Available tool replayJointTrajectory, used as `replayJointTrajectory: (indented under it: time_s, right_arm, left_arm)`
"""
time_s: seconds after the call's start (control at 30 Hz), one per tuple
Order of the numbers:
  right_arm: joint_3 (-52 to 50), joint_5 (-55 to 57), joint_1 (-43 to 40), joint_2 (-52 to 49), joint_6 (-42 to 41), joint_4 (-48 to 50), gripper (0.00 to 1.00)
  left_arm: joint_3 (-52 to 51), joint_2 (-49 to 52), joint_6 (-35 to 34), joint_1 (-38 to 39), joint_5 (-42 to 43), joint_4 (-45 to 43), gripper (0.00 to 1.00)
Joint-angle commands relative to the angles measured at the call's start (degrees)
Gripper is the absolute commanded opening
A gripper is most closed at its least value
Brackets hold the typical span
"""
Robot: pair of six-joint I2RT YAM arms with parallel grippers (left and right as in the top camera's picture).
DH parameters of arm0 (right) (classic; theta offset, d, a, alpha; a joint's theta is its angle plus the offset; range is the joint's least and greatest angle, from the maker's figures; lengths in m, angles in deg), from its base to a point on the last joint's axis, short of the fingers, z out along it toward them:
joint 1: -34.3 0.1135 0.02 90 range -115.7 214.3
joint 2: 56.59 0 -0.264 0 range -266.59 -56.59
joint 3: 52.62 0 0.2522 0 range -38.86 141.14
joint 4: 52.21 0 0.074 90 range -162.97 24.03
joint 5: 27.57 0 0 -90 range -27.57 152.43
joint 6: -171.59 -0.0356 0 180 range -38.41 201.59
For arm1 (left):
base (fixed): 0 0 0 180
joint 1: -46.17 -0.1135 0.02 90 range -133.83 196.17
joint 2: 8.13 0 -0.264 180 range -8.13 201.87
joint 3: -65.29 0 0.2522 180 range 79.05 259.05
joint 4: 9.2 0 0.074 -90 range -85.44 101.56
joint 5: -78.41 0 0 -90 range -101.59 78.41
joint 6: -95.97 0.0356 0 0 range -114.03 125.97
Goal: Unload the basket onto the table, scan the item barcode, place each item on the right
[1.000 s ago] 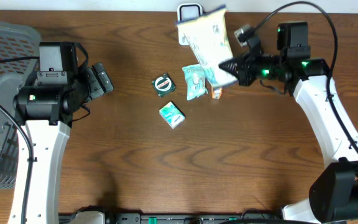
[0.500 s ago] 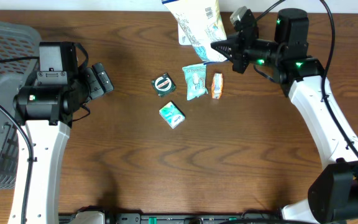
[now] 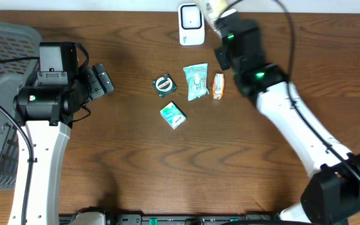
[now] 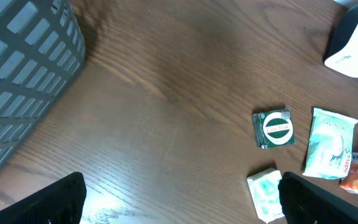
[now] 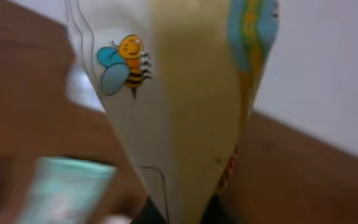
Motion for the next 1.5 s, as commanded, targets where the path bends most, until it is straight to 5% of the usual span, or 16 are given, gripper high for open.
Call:
replayJointTrajectory:
  time_s: [0.0, 0.4, 0.83, 0.9, 0.97, 1.0, 1.07, 1.27, 1.47]
  right_arm:
    - [0.79, 31.61, 0.96, -2.49, 7.56, -0.92, 0.01]
    - [-0.39, 43.47, -2.38, -12.74, -4.42, -11.87, 0.01]
    - [-0.42, 24.44, -2.27, -15.43, -18.60, -26.60, 0.02]
    - [-0.42, 24.44, -2.43, -15.54, -18.58, -27.12, 0.09]
    - [-0.42, 24.39, -2.47, -15.54, -18.58, -27.32, 0.35]
    - [-0.42, 24.37, -2.45, -15.54, -18.53, -27.54, 0.61]
    - [-0.35, 24.00, -2.19, -15.52, -18.58, -27.69, 0.75]
    - [1.11, 20.13, -3.02, -12.48, -18.58, -27.65, 0.98]
    - [6.67, -1.25, -8.94, -5.84, -18.29, -27.58, 0.99]
  left_arm:
    - [-0.02, -0.07, 0.39, -0.26, -0.94, -0.02, 0.98]
    - [-0.02, -0.07, 0.37, -0.26, -0.94, -0.02, 0.98]
    - [-0.02, -0.07, 0.37, -0.26, -0.94, -0.02, 0.98]
    - [-0.02, -0.07, 0.39, -0.26, -0.94, -0.02, 0.98]
    - [-0.02, -0.07, 0.39, -0.26, -0.94, -0.02, 0.98]
    - [-0.02, -0.07, 0.39, -0.26, -0.94, -0.02, 0.98]
    - [-0.02, -0.07, 0.37, -0.26, -0.94, -0.02, 0.98]
    - [-0.02, -0.07, 0.39, -0.26, -0.94, -0.02, 0.98]
    - [-0.02, -0.07, 0.39, -0.26, -0.94, -0.02, 0.98]
